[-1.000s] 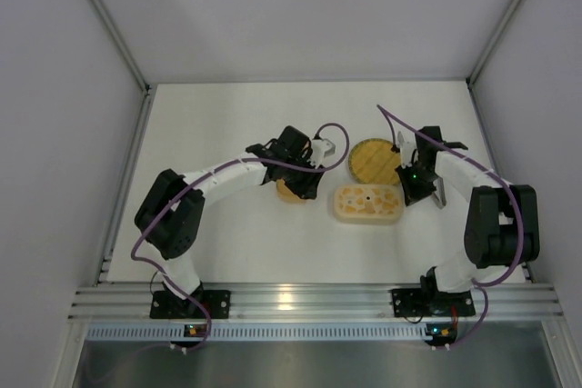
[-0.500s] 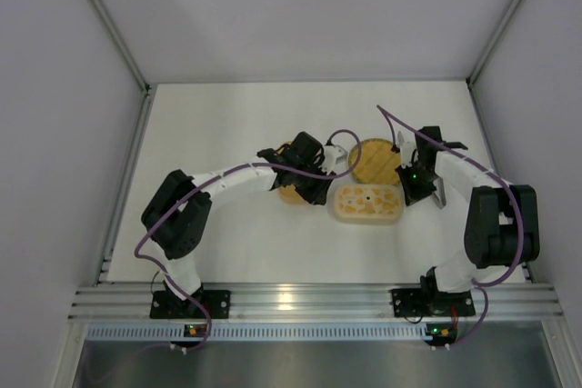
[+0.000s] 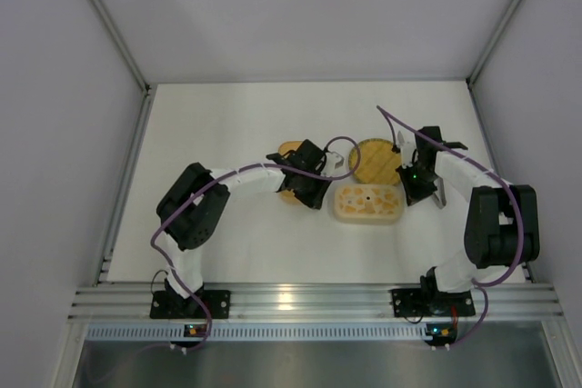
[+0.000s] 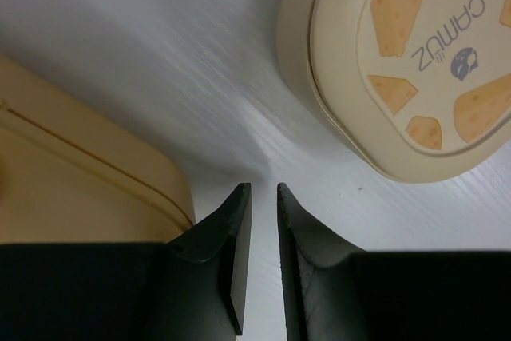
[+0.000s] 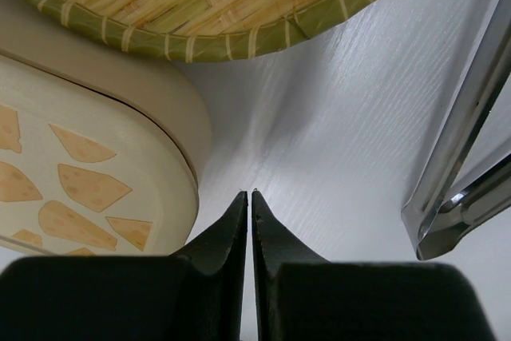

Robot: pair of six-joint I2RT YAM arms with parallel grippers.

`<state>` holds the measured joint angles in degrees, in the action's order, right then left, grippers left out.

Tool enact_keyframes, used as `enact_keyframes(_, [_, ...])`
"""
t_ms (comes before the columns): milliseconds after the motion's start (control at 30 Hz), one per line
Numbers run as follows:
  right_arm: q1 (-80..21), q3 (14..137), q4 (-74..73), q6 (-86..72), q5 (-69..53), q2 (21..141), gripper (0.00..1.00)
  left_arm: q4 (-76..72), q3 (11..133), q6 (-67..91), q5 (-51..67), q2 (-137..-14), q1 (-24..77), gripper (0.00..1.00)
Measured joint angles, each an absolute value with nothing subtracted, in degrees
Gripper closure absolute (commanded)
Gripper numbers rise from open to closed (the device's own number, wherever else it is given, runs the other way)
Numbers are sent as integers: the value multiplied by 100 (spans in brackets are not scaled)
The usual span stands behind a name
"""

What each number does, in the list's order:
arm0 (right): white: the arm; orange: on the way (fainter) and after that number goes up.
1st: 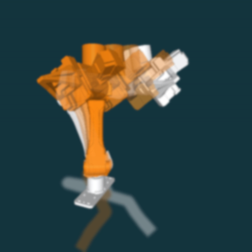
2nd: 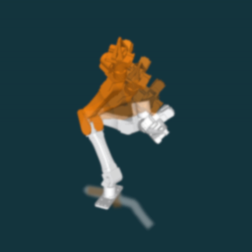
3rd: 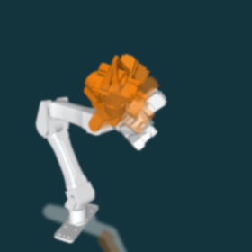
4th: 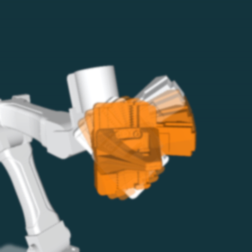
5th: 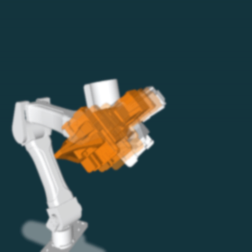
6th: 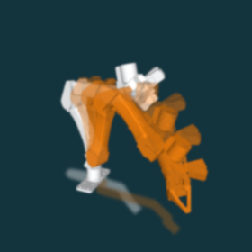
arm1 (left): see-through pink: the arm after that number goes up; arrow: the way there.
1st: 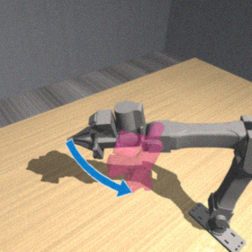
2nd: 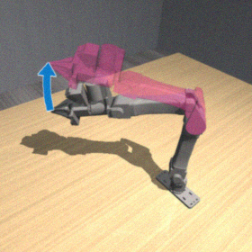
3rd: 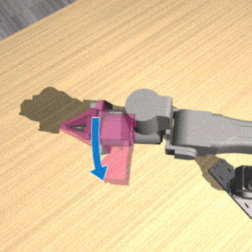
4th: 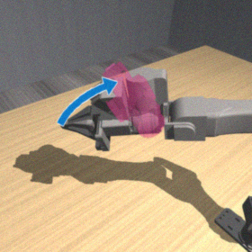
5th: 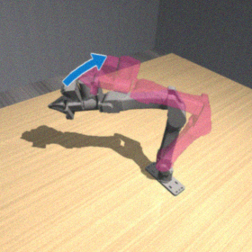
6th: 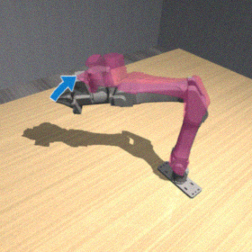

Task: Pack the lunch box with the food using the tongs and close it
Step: Close the box lid on the packing box.

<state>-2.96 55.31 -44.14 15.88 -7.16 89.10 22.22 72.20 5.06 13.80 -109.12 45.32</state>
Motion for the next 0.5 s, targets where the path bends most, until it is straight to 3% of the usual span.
enact_keyframes(500, [-777, 5531, -4407, 1538, -587, 8912, 98, 2016, 7509, 829, 1557, -11249, 4539, 77])
